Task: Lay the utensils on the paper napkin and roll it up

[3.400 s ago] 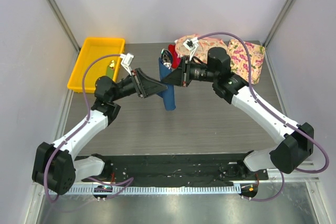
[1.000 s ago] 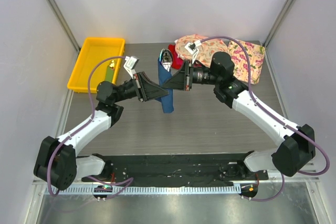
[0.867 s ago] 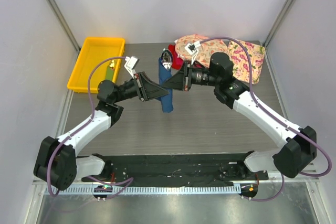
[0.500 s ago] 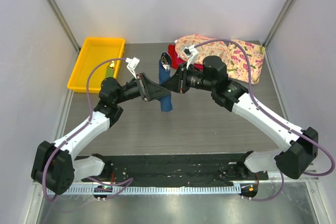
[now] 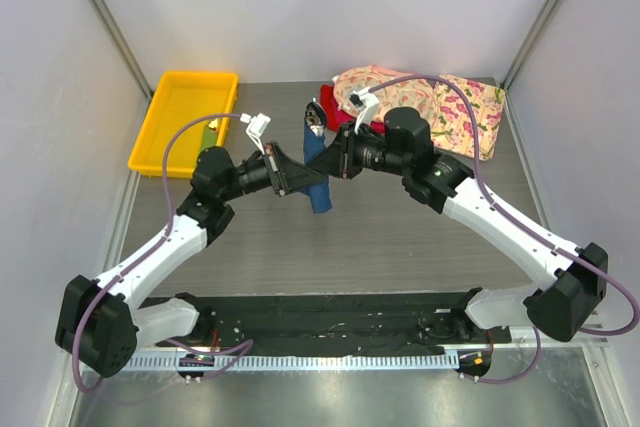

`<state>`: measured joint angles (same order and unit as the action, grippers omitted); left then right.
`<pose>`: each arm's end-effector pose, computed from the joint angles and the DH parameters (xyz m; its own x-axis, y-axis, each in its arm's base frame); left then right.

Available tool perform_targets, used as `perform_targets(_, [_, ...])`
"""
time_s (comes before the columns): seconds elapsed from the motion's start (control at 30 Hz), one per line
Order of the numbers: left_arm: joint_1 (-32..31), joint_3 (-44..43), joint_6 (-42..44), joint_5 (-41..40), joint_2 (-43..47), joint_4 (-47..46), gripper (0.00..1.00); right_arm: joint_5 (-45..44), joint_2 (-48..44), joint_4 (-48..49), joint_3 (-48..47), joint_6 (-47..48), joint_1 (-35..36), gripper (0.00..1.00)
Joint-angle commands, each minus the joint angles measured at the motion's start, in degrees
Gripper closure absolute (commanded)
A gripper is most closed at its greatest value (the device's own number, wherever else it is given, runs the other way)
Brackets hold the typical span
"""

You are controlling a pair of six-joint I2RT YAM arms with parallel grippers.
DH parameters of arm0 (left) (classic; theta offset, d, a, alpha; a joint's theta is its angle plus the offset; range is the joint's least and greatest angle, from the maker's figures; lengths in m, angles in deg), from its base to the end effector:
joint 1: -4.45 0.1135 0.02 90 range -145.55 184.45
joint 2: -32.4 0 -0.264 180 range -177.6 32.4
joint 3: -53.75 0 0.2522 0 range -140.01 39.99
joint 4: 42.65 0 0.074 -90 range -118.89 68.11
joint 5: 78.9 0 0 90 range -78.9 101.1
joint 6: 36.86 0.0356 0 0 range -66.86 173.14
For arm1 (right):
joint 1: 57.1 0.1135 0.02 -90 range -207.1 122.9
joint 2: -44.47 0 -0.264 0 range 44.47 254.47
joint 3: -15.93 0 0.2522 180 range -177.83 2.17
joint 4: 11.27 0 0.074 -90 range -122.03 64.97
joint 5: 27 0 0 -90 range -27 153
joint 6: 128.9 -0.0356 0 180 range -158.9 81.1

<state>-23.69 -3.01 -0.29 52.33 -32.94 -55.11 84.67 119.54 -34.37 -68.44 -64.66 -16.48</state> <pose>0.2180 -0.1432 0.3226 -0.7150 -0.3026 -0.6303 0.6047 0.1847 -0.7747 0.2228 0.2085 0.3838 -0.5443 0.0652 -0.8363 -0.7114 0.4925 0.5014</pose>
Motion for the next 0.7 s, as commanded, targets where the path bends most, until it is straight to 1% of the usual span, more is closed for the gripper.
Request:
perform_targets(0.0, [-0.6, 0.72, -2.28, 1.82, 1.97, -10.3, 1.0, 2.67, -1.33, 3.63, -1.99, 1.07, -0.54, 0.67])
perform_targets(0.03, [-0.43, 1.25, -2.9, 3.14, 1.62, -12.43, 1.0, 3.89, -1.24, 3.89, -1.99, 0.28, -1.15, 0.54])
perform_targets(0.07, [-0.42, 1.34, -3.95, 4.11, 1.53, -14.19, 1.0, 6.78, -1.24, 4.16, -1.99, -0.69, -2.64, 0.47])
perform_targets(0.1, [-0.25, 1.34, -4.57, 5.51, 1.27, -15.95, 1.0, 8.81, -0.98, 5.12, -1.99, -1.65, -3.52, 0.39])
perform_targets(0.13, [-0.07, 1.08, -5.19, 5.79, 1.01, -18.32, 1.0, 10.83, -0.89, 6.0, -1.9, -3.75, -4.31, 0.35])
perform_targets(0.17, [0.1, 0.91, -5.89, 6.05, 0.66, -19.39, 1.0, 14.68, -0.71, 6.79, -1.81, -4.73, -5.71, 0.31])
perform_targets(0.2, [0.28, 0.82, -6.85, 6.49, 0.31, -20.27, 1.0, 16.19, -0.63, 8.27, -1.64, -5.44, -6.16, 0.27])
perform_targets(0.27, [0.28, 0.38, -7.48, 7.02, -0.13, -22.03, 1.0, 20.49, -0.89, 10.73, -0.68, -7.63, -6.95, 0.26])
perform_targets(0.37, [0.37, -0.15, -8.71, 7.28, -0.57, -23.53, 1.0, 24.1, -1.68, 15.22, 1.61, -10.71, -7.05, 0.27])
perform_targets(0.5, [0.37, -0.59, -9.32, 7.55, -0.84, -23.79, 1.0, 26.75, -2.47, 22.59, 4.6, -15.1, -6.96, 0.32])
perform_targets(0.53, [0.45, -0.68, -9.59, 7.55, -0.84, -23.79, 1.0, 26.76, -2.47, 22.88, 5.04, -15.55, -6.96, 0.38])
perform_targets(0.6, [0.46, -0.85, -9.94, 7.37, -1.01, -23.88, 1.0, 27.19, -1.95, 22.7, 5.04, -15.73, -6.96, 0.43])
perform_targets(0.67, [0.46, -1.12, -10.2, 7.37, -1.1, -23.88, 1.0, 27.11, -1.5, 22.35, 4.95, -15.81, -6.87, 0.52])
